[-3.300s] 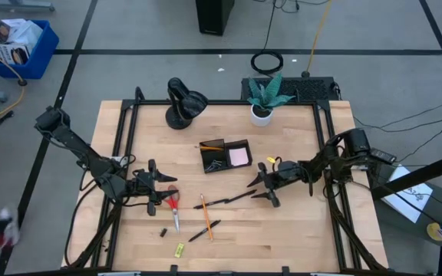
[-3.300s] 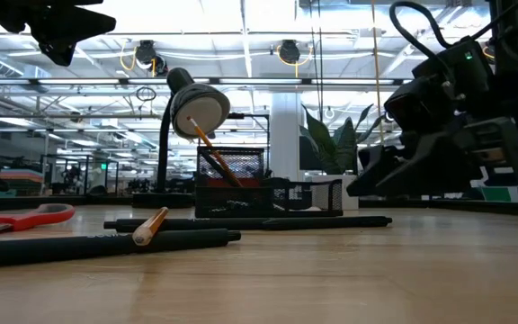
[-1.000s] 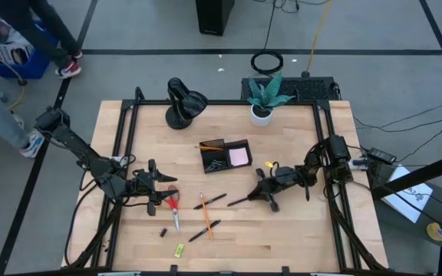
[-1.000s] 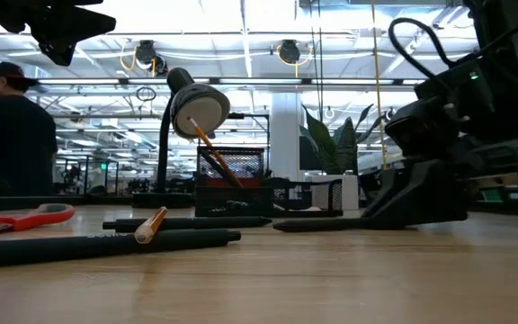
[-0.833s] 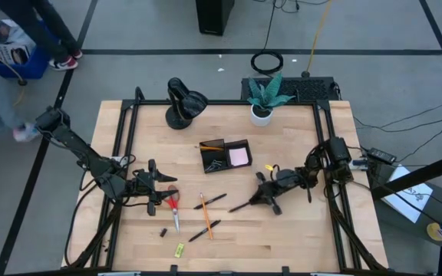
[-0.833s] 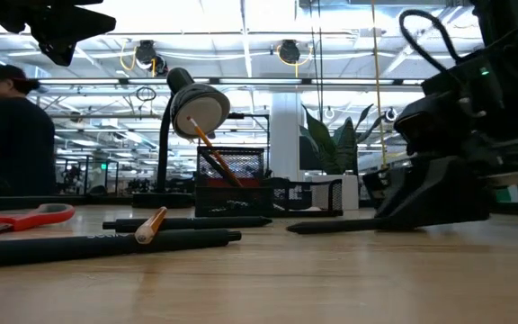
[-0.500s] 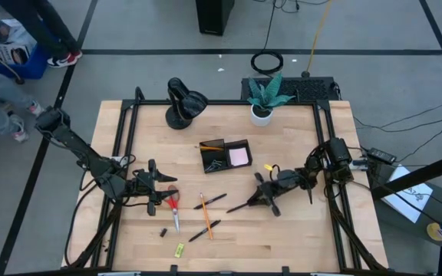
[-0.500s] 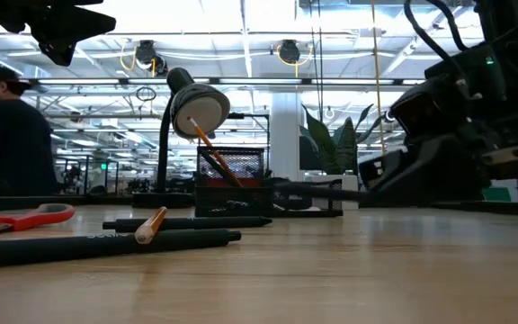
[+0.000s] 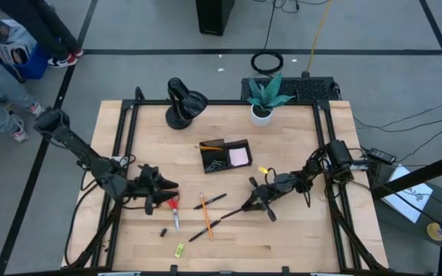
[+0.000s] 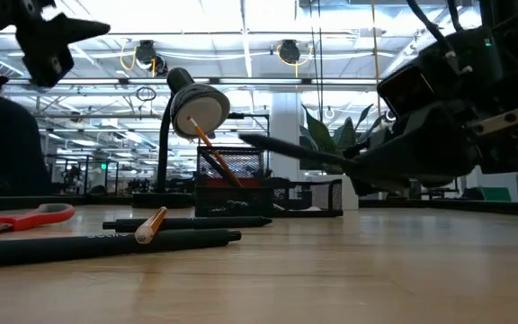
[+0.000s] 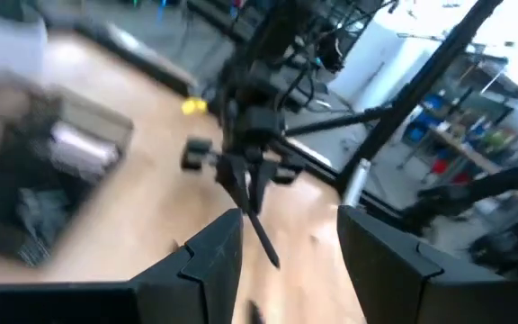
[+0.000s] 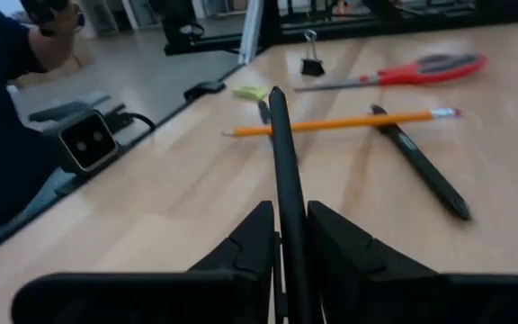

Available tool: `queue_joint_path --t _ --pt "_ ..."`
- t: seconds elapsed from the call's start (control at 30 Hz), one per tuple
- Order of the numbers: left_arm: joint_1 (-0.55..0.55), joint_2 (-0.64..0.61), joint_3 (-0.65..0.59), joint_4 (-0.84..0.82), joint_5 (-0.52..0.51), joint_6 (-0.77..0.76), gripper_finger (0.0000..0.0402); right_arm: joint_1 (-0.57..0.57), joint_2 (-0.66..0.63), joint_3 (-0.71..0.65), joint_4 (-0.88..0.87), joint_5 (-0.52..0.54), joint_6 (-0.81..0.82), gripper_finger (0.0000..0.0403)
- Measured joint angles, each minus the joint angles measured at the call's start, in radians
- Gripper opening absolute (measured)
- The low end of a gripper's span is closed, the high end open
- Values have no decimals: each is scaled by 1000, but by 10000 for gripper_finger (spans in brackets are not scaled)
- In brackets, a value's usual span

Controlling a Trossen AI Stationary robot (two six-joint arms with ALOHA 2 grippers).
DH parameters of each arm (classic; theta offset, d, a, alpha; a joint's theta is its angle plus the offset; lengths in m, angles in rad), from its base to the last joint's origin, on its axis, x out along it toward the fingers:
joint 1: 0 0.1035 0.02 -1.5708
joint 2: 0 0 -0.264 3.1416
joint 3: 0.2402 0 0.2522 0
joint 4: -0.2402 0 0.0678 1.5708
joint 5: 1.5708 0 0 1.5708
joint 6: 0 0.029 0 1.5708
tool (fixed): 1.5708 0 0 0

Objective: Pick and place office supplies into organizer
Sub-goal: Put the black binder clip into the desk organizer

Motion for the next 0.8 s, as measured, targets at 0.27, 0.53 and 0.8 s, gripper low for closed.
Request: queue_joint_path --t 0.27,0.53,0.8 --pt "111 46 0 -111 283 -489 186 56 0 117 -100 -1 -31 49" --pt "151 203 8 -7 432 -763 186 79 -1 260 -297 -1 -111 51" --pt "150 360 44 111 503 -804 186 75 -1 350 -353 6 -167 51"
